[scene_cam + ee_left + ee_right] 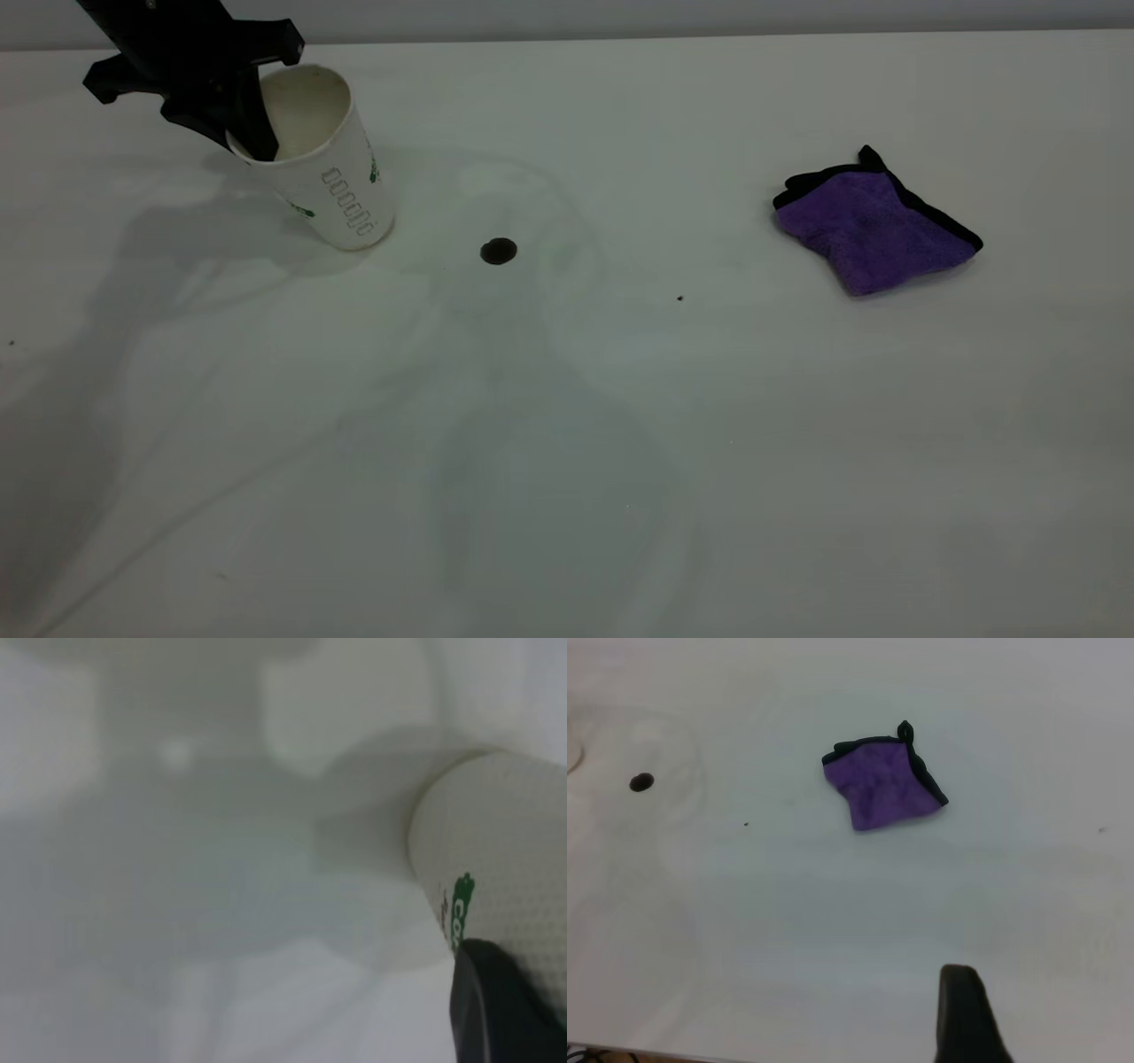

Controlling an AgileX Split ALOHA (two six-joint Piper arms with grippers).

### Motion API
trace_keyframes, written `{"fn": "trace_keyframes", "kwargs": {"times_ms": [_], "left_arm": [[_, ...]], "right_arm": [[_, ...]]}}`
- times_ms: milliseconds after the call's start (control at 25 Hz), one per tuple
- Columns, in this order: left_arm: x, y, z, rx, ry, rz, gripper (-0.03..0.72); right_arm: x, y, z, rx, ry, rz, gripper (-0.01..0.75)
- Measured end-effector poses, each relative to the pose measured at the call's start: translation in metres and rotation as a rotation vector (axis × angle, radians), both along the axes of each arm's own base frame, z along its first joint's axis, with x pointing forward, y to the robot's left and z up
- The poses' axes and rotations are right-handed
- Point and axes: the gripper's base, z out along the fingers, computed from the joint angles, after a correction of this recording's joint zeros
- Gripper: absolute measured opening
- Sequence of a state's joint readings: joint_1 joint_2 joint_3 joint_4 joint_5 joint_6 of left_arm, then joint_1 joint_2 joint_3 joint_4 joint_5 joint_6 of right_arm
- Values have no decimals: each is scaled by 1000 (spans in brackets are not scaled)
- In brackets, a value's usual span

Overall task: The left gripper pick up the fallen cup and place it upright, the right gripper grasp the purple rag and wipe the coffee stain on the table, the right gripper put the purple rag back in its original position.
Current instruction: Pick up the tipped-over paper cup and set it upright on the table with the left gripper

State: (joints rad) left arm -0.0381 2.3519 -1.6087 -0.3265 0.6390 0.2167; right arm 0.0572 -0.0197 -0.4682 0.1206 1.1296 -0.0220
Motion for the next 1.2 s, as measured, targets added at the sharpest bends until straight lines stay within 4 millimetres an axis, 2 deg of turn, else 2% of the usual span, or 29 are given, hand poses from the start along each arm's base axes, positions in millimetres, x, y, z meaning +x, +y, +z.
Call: {"fn": "trace_keyframes", "kwargs": {"times_ms": [320,640,840,1200], "left_arm": [[0,0,-1,-1,4,16,81],[1,0,-1,-1,-8,22,306],[3,0,1,1,-24,27,384],[8,-3,30,-4,-94,21,470]], "right_arm": [[0,0,0,0,0,0,493],[0,0,0,0,0,0,493],[0,0,0,0,0,0,493],[0,0,0,0,0,0,493]]}}
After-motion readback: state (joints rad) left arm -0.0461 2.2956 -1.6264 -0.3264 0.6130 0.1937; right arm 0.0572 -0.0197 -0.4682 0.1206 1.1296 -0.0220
